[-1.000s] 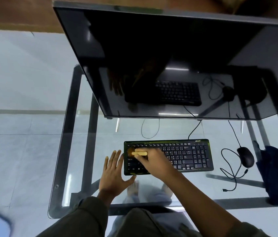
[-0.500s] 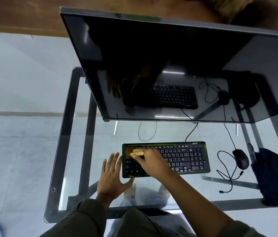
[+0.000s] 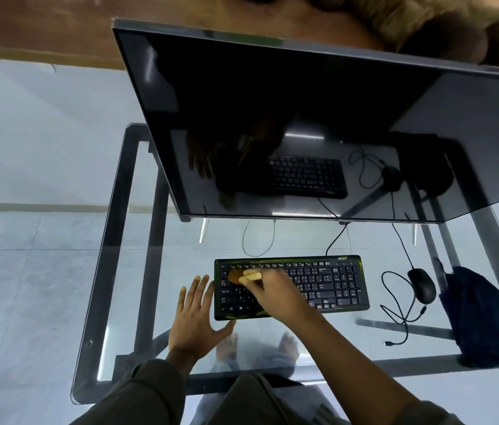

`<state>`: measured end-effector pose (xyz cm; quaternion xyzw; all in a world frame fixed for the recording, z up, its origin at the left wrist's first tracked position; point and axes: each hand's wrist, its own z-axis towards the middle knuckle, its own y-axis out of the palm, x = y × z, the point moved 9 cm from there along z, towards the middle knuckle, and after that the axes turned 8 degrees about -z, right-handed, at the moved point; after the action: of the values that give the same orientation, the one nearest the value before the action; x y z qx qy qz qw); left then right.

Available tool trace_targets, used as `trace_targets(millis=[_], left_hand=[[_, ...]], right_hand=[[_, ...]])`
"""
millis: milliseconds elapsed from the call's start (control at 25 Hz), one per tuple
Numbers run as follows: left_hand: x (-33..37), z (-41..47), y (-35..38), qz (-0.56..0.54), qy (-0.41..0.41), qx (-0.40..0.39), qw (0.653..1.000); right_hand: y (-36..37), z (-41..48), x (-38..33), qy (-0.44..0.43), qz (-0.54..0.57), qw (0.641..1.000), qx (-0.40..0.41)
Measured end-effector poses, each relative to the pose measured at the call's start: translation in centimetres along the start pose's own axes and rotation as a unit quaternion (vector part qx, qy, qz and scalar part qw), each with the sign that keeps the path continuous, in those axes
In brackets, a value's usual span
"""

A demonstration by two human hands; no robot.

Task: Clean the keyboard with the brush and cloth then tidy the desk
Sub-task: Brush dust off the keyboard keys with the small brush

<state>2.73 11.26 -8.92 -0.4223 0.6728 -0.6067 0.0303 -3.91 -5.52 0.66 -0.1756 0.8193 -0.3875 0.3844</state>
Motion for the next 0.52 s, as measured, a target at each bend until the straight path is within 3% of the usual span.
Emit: trace_targets(millis=[80, 160, 280, 440, 520], left_hand=[[0.0, 0.1, 0.0, 0.0, 0.0, 0.002, 1.0], [0.2, 0.1, -0.1, 0.002, 0.001, -0.003, 1.0], [0.2, 0.1, -0.1, 0.003, 0.0, -0.003, 1.0], [0.1, 0.0, -0.2, 0.005, -0.001, -0.004, 1.0], [0.2, 0.0, -0.2, 0.004, 0.002, -0.001, 1.0]], right_hand=[[-0.6, -0.2, 0.2, 0.009, -0.002, 1.0, 0.019], [0.2, -0.5, 0.0, -0.002, -0.001, 1.0, -0.027], [-0.8, -1.0, 0.3, 0.009, 0.011, 1.0, 0.016], [1.1, -1.5, -1.1, -0.045, 0.022, 0.995, -0.081], [0.0, -1.2, -1.1, -0.041, 0.044, 0.998, -0.008]])
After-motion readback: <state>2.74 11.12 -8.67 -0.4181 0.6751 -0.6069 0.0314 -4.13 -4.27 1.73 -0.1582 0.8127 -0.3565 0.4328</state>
